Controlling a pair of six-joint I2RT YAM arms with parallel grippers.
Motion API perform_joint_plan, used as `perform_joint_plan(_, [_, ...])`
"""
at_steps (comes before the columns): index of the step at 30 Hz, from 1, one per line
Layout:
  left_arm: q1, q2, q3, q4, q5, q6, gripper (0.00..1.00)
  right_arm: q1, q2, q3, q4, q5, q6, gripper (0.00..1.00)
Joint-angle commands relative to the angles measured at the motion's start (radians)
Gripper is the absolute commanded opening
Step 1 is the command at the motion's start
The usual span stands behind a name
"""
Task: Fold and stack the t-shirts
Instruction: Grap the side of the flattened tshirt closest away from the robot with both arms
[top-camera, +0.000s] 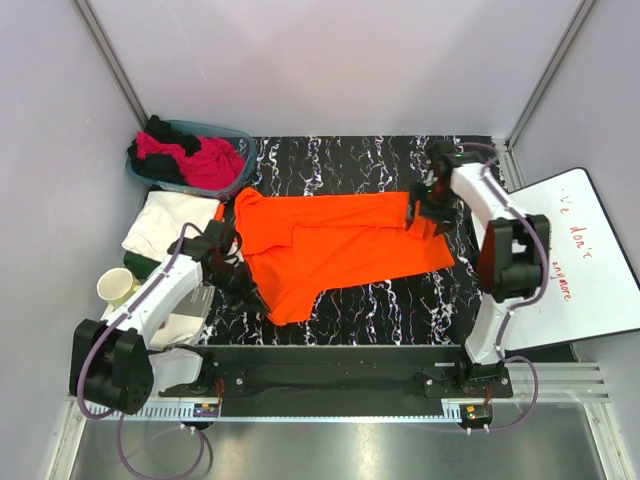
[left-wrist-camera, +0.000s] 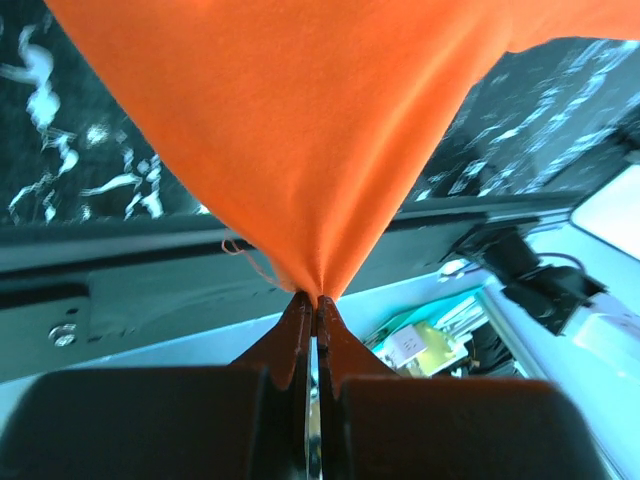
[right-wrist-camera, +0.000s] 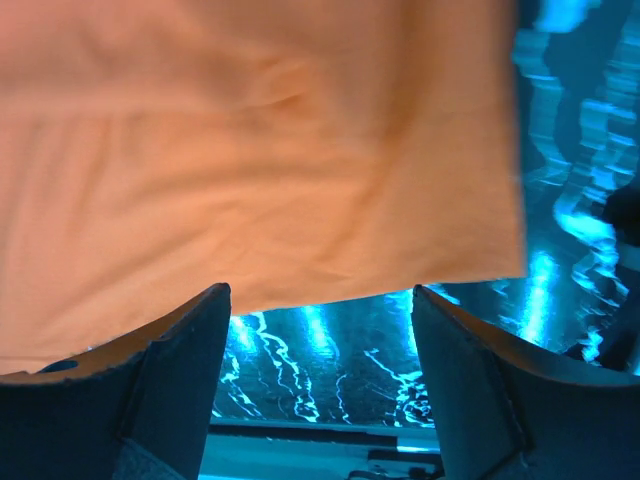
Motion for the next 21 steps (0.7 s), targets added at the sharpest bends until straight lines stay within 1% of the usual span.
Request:
perform_joint_plan(1, [-0.012, -0.011, -0.046, -0.030, 0.006, 0.006, 0.00, -0.133, -0.118, -0.124, 0.037, -0.025, 0.102, 0.78])
perform_joint_plan(4, [-0.013, 0.018, -0.073, -0.021, -0.032, 0.032, 0.00, -0.150, -0.132, -0.221, 0.049, -0.027, 0.102, 0.74])
perform_joint_plan(6, [-0.017, 0.034, -0.074, -0.019, -0.067, 0.044, 0.00, -0.150, -0.141, -0.260, 0.052, -0.021, 0.111, 0.69])
perform_joint_plan(10, [-0.018, 0.052, -0.076, -0.012, -0.102, 0.059, 0.00, -0.152, -0.149, -0.327, 0.077, -0.016, 0.124, 0.65])
perform_joint_plan(21, [-0.024, 0.121, -0.010, -0.001, -0.142, 0.079, 0.00, -0.150, -0.084, -0.379, 0.098, -0.007, 0.108, 0.62])
